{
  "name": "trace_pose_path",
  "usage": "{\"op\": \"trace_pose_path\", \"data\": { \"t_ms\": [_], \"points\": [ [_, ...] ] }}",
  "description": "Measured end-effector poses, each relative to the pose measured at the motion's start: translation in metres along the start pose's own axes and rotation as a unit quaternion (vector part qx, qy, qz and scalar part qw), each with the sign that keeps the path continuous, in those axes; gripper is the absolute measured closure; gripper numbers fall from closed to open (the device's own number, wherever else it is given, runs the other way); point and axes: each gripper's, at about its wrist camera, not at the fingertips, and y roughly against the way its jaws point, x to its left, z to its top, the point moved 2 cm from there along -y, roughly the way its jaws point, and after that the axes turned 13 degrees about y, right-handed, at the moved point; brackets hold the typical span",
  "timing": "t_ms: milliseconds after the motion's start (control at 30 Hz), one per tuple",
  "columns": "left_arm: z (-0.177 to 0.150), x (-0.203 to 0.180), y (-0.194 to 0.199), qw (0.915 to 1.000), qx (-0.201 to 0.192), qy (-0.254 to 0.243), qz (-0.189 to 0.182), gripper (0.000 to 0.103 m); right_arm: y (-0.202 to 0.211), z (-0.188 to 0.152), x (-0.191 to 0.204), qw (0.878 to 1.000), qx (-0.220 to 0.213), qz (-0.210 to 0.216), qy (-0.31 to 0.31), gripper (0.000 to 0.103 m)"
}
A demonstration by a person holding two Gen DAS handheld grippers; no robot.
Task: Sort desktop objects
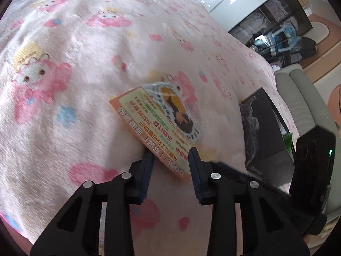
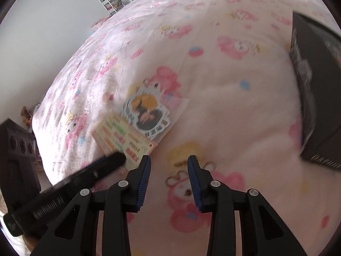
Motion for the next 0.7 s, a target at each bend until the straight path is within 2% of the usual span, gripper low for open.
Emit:
{"op": "trace_pose_path", "data": {
  "t_ms": [100, 133, 167, 333, 500, 567, 700],
  "points": [
    [0.013, 0.006, -0.011, 0.9999, -0.007, 0.013, -0.010, 0.068, -0.011, 0.002, 0.003, 1.000, 0.002, 0.026, -0.012, 0.071],
    [0.015, 0.008, -0.017, 0.9999, -0.004, 0.013, -0.007, 0.074, -0.015, 0.004, 0.004, 0.999, 0.000, 0.034, -0.015, 0.070],
    [0.016, 0.010, -0.023, 0.9999, 0.004, 0.011, 0.002, 0.087, -0.016, 0.005, 0.004, 0.999, 0.000, 0.036, -0.018, 0.070],
    [0.006, 0.005, -0.016, 0.9999, 0.011, 0.000, -0.009, 0.093, -0.013, 0.007, 0.004, 1.000, 0.000, 0.021, -0.021, 0.070],
    [-0.019, -0.002, -0.004, 0.9978, 0.052, -0.013, -0.038, 0.097, 0.018, 0.000, -0.005, 0.999, -0.022, 0.004, -0.028, 0.070],
    [-0.036, -0.007, 0.005, 0.9958, 0.070, -0.021, -0.054, 0.097, 0.029, -0.007, -0.005, 0.999, -0.027, 0.008, -0.031, 0.070],
    [-0.076, -0.023, 0.014, 0.9906, 0.107, -0.063, -0.057, 0.097, 0.045, -0.031, -0.006, 0.999, -0.027, 0.018, -0.040, 0.070]
  ]
}}
